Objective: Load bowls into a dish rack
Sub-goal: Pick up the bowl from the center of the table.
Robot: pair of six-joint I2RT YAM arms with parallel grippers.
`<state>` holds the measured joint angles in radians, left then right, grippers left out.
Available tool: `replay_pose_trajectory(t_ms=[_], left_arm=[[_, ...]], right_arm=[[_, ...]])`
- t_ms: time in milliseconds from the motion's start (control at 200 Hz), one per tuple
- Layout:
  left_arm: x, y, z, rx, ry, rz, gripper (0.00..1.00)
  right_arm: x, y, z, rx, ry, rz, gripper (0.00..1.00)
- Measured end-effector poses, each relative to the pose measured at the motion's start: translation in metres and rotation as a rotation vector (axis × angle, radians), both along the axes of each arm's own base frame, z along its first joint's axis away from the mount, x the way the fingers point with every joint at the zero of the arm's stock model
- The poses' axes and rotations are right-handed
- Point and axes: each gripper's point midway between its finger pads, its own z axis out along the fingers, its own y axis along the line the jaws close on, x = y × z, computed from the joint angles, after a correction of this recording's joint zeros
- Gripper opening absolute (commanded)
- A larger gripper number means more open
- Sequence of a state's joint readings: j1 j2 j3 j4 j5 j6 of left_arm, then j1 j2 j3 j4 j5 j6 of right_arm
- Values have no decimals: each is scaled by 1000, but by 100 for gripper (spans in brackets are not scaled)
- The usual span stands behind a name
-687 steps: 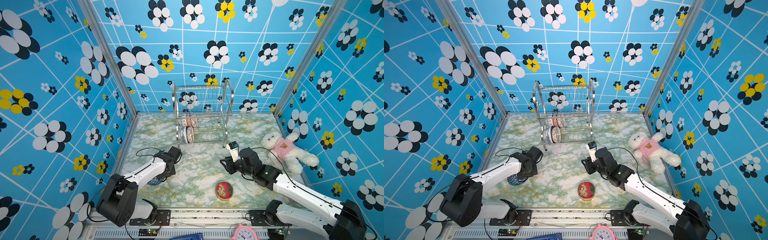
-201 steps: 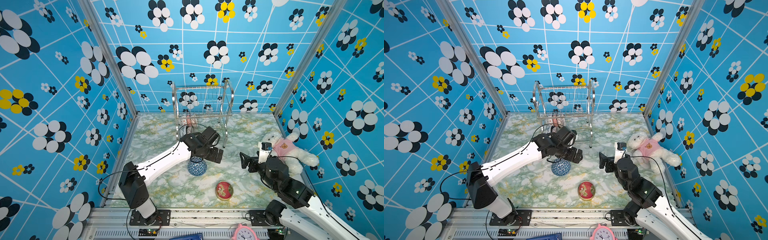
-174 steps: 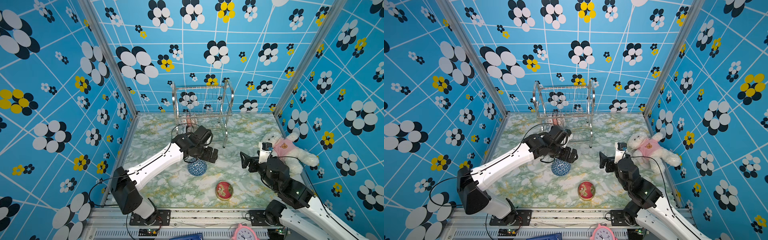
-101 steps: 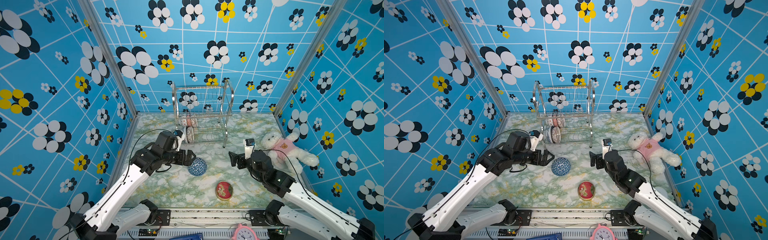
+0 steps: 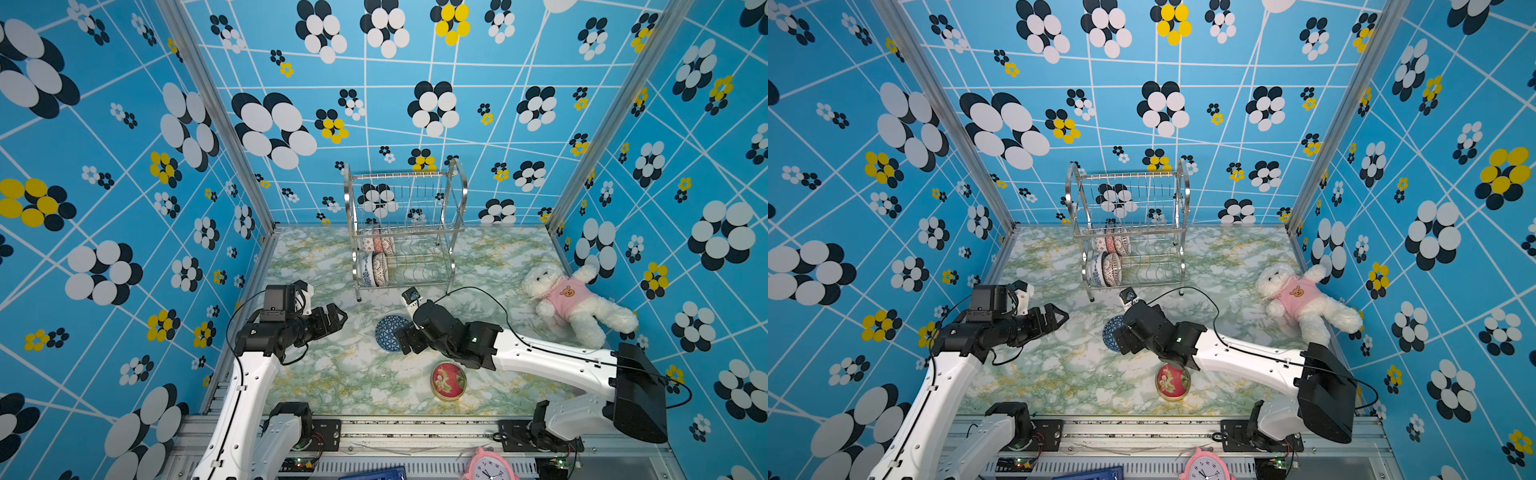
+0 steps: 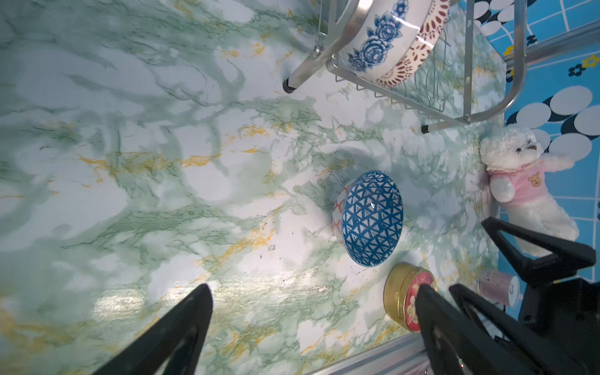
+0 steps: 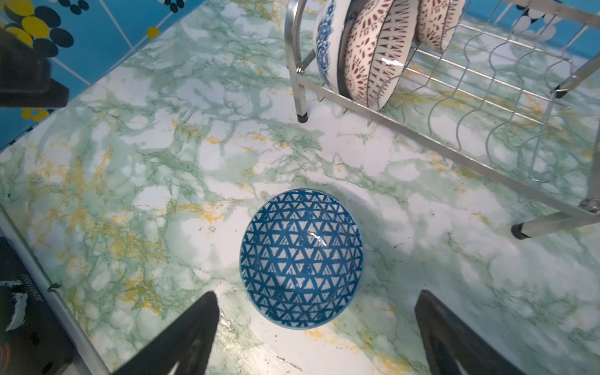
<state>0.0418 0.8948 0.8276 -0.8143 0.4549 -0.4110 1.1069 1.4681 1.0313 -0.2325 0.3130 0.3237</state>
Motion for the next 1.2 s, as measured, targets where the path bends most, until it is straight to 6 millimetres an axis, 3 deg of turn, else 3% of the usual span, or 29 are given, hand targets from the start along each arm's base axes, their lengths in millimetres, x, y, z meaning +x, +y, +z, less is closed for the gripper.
replay_pose_trajectory(t_ms=[210, 405, 720, 865, 1200], left_arm=[[7, 21, -11, 20, 1, 105, 99], [11, 28, -12, 39, -5, 134, 99], [12, 34, -14, 64, 1, 163, 99], [12, 39, -10, 84, -17, 184, 99], [12, 38, -11, 78, -12, 180, 99]], right_arm=[[0, 29, -22, -65, 70, 14, 94], [5, 53, -42, -134, 138, 26, 90], [-1, 44, -52, -219, 196, 13, 81], [-7, 41, -55, -234, 220, 12, 70], [-29, 57, -59, -241, 284, 105, 61]])
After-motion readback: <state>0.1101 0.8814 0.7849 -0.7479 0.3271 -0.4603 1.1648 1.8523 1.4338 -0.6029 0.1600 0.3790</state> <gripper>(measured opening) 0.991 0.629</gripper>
